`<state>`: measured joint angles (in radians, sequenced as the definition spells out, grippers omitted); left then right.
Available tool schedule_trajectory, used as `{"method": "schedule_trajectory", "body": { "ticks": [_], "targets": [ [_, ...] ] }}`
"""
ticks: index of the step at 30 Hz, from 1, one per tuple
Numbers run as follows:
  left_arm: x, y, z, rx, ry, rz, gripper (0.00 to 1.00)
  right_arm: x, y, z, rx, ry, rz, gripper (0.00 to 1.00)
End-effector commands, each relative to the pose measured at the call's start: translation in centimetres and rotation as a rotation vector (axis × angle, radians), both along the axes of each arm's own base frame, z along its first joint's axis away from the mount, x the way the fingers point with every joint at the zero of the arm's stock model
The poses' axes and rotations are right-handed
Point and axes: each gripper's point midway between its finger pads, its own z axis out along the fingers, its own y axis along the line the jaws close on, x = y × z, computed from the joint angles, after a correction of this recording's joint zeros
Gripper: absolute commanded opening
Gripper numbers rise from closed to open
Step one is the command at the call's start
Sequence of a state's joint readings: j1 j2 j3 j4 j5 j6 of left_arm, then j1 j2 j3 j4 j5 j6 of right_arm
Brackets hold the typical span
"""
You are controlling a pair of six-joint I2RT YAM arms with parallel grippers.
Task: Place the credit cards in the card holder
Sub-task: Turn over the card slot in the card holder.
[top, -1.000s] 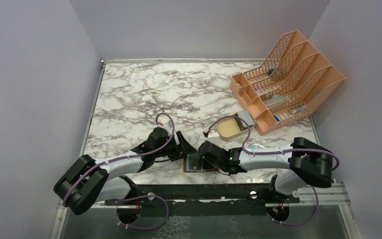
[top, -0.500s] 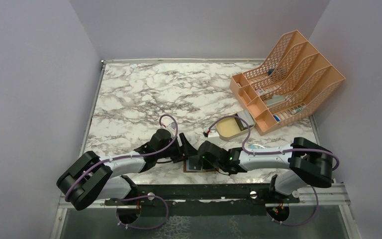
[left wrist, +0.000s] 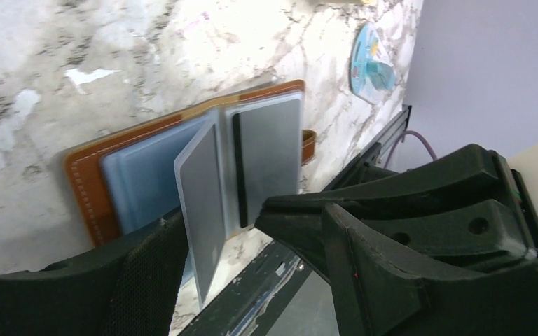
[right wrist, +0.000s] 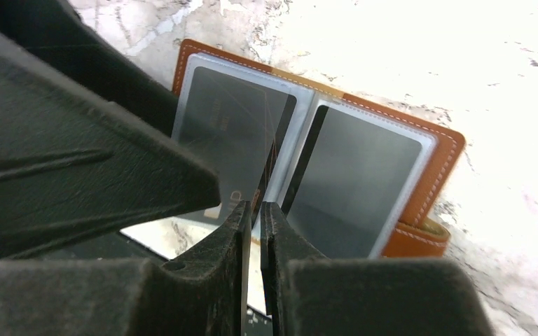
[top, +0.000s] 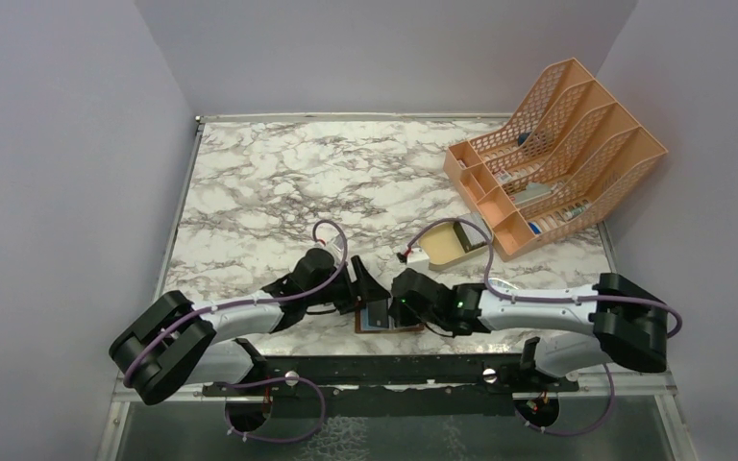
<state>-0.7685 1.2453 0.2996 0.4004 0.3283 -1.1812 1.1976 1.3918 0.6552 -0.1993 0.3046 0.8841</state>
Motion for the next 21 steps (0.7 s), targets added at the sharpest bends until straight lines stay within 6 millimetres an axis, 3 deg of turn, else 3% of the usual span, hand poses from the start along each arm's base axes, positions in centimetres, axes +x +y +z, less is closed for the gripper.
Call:
{"method": "schedule_trajectory", "body": {
  "ticks": [1,5,9,15,21],
  "targets": [
    [0.9,-1.8,2.6,-0.061,-0.056,-0.013,0.70,0.0,-1.3,2.7,0.000,-0.041,0.011,0.12],
    [0.8,-2.9,3.4,-0.070,-0.073,-0.036,0.69,0.4,-3.1,5.4,0.008,-0.088,-0.027,0.12],
    [0.6,-4.2,3.8,-0.069,-0.085,-0.061,0.70,1.3,-5.0,9.5,0.040,-0.174,-0.083,0.13],
    [0.0,-6.4,2.2,-0.007,-0.104,-0.122,0.70,3.0,-6.8,15.8,0.088,-0.360,-0.102,0.17],
    [0.1,-6.3,2.0,0.011,-0.131,-0.123,0.69,4.0,-7.3,18.1,0.046,-0.435,-0.112,0.18]
  ]
}}
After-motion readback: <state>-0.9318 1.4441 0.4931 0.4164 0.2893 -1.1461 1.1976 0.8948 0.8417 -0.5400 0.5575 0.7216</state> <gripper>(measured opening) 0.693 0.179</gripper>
